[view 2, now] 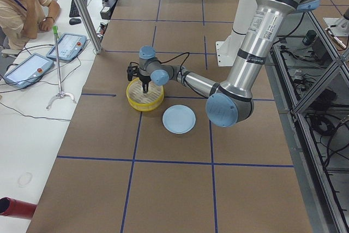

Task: Place bun in steamer
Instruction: 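Carry the bun with the left gripper over the yellow steamer basket, then lower the bun into the steamer and open the left gripper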

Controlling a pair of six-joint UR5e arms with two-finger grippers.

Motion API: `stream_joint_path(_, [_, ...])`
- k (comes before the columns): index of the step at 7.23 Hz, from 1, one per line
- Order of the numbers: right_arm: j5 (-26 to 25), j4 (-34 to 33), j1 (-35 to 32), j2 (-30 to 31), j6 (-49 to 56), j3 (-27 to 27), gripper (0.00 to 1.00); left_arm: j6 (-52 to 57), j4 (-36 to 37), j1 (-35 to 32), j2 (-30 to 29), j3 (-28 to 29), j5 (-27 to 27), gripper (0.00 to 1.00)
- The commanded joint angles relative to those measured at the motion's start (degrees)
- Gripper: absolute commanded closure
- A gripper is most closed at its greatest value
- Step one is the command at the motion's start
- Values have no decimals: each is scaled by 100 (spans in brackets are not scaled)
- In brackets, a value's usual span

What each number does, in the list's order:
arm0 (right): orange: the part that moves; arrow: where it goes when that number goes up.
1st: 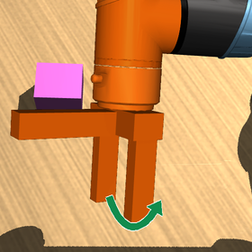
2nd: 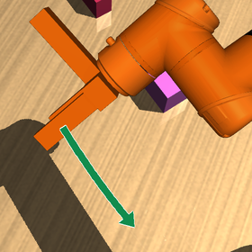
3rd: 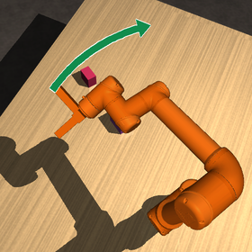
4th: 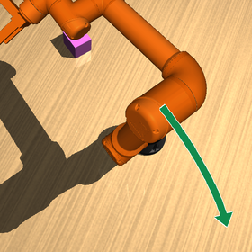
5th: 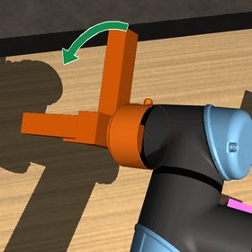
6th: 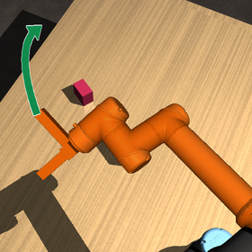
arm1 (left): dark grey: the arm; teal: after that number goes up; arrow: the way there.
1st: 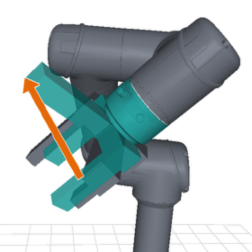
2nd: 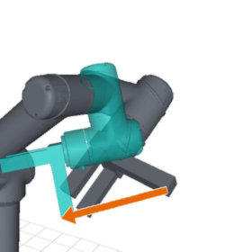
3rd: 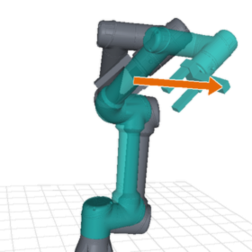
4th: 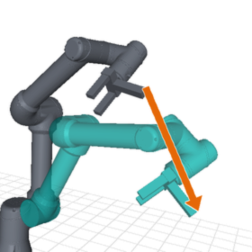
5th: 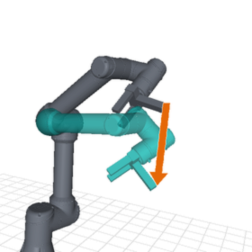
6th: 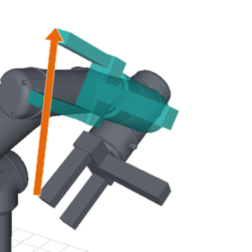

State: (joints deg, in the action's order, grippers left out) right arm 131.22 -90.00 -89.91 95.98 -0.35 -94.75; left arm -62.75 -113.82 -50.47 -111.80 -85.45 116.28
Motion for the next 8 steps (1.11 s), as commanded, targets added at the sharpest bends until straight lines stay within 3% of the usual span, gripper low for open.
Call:
stream_joint_path(1, [0,0,0,0,0,0,0,0,44,11,9,2,0,64])
stream_joint_path(4, [0,0,0,0,0,0,0,0,44,11,0,11,9,59])
stream_joint_path(7, [0,9,0,0,0,0,0,26,44,11,18,-59,0,1])
stream_joint_path(8, [0,0,0,0,0,0,0,44,53,-16,18,-112,0,1])
